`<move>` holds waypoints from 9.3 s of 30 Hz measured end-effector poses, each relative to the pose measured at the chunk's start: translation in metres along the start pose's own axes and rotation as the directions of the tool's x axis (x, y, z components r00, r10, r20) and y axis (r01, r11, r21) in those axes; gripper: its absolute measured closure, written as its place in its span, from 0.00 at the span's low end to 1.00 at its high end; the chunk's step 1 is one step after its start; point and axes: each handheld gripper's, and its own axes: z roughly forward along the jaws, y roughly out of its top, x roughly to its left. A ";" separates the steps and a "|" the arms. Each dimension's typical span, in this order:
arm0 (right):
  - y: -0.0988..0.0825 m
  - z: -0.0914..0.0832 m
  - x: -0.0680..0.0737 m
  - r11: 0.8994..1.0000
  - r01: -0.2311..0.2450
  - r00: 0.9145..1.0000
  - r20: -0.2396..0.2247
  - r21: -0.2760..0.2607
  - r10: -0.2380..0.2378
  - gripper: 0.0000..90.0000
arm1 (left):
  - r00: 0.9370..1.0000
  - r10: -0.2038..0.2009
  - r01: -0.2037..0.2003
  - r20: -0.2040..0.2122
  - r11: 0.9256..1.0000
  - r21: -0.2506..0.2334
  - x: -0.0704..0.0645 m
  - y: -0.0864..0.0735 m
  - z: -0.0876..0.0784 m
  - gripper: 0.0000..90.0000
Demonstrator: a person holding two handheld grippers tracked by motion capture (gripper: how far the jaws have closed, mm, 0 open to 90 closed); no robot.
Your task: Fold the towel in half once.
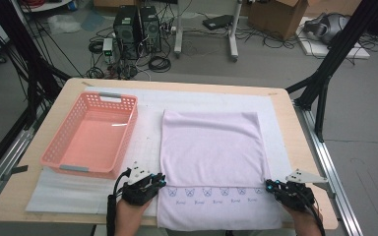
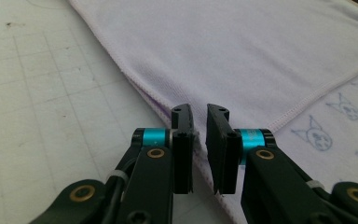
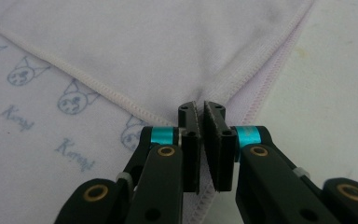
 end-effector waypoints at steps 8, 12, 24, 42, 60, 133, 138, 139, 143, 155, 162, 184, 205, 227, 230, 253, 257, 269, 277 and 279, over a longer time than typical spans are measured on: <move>0.000 0.000 -0.002 1.000 -0.004 1.000 -0.008 0.000 0.004 0.93 | 1.000 -0.021 0.021 -0.001 1.000 -0.006 0.002 0.002 0.000 0.84; 0.000 0.001 -0.002 1.000 -0.006 1.000 -0.008 0.000 0.006 0.93 | 1.000 -0.019 0.019 -0.010 1.000 0.018 0.002 0.001 0.004 0.88; 0.000 0.000 -0.001 1.000 0.000 1.000 -0.008 0.004 0.000 0.96 | 0.999 -0.047 0.047 0.015 0.999 -0.013 0.000 0.001 -0.004 0.97; -0.025 -0.050 0.012 0.999 -0.034 0.994 -0.100 -0.017 0.032 0.96 | 0.988 -0.074 0.079 0.138 0.997 -0.029 -0.023 -0.028 -0.060 0.98; -0.047 -0.078 0.027 0.999 -0.050 0.991 -0.125 -0.021 0.047 0.77 | 0.980 -0.079 0.091 0.180 0.994 -0.058 -0.029 -0.037 -0.077 0.64; 0.038 0.031 -0.042 0.984 -0.167 0.985 0.027 -0.066 0.169 0.74 | 0.996 -0.082 0.084 0.040 0.996 -0.031 0.027 0.020 0.012 0.52; 0.048 0.053 -0.043 0.995 -0.095 0.989 0.110 0.001 0.094 0.97 | 0.997 -0.074 0.075 0.025 0.996 -0.044 0.033 0.026 0.020 0.50; 0.048 0.051 -0.044 0.995 -0.099 0.987 0.130 0.002 0.098 0.98 | 0.996 -0.079 0.081 0.029 0.996 -0.044 0.033 0.028 0.021 0.50; 0.041 0.043 -0.045 0.993 -0.118 0.978 0.173 0.006 0.115 0.98 | 0.997 -0.072 0.073 0.025 0.996 -0.051 0.037 0.037 0.030 0.49; 0.057 0.039 -0.062 0.991 -0.112 0.989 0.089 -0.072 0.118 0.52 | 0.998 -0.057 0.057 -0.015 0.998 -0.021 0.054 0.060 0.068 0.49; 0.072 0.057 -0.072 0.992 -0.112 0.991 0.065 -0.051 0.115 0.44 | 0.995 -0.056 0.058 -0.083 0.998 0.025 0.069 0.074 0.088 0.50; 0.093 0.098 -0.083 0.980 -0.197 0.980 -0.032 0.038 0.198 0.94 | 0.987 -0.126 0.133 -0.104 0.989 0.060 0.077 0.086 0.107 0.95; 0.137 0.104 -0.097 0.954 -0.108 0.981 0.126 -0.281 0.148 0.95 | 0.988 -0.104 0.084 -0.117 0.983 -0.162 0.096 0.147 0.118 0.95; 0.131 0.075 -0.090 0.982 -0.148 0.984 0.085 -0.117 0.158 0.57 | 0.995 -0.096 0.093 -0.031 0.992 -0.080 0.061 0.109 0.100 0.56; 0.128 0.066 -0.080 0.986 -0.106 0.990 0.080 -0.125 0.117 0.57 | 0.998 -0.050 0.046 -0.030 0.993 -0.109 0.052 0.103 0.092 0.55; 0.018 0.001 -0.035 0.992 -0.079 0.996 0.022 -0.101 0.081 0.55 | 0.995 -0.067 0.074 0.069 0.992 -0.101 0.018 0.009 0.004 0.59; 0.006 -0.011 -0.027 0.994 -0.060 0.998 0.029 -0.087 0.063 0.59 | 0.994 -0.068 0.076 0.088 0.992 -0.097 0.007 0.000 -0.008 0.60; -0.020 -0.032 -0.008 0.997 -0.059 0.996 -0.069 -0.044 0.056 0.73 | 0.998 -0.048 0.048 0.027 0.999 0.015 -0.023 -0.017 -0.014 0.69; -0.023 -0.029 -0.006 1.000 -0.018 0.999 -0.051 -0.019 0.017 0.94 | 0.999 0.022 -0.022 -0.024 1.000 -0.013 -0.029 -0.018 -0.017 0.96; -0.022 -0.028 -0.005 1.000 -0.014 0.999 -0.049 -0.022 0.013 0.94 | 1.000 0.020 -0.020 -0.013 1.000 -0.021 -0.028 -0.018 -0.019 0.96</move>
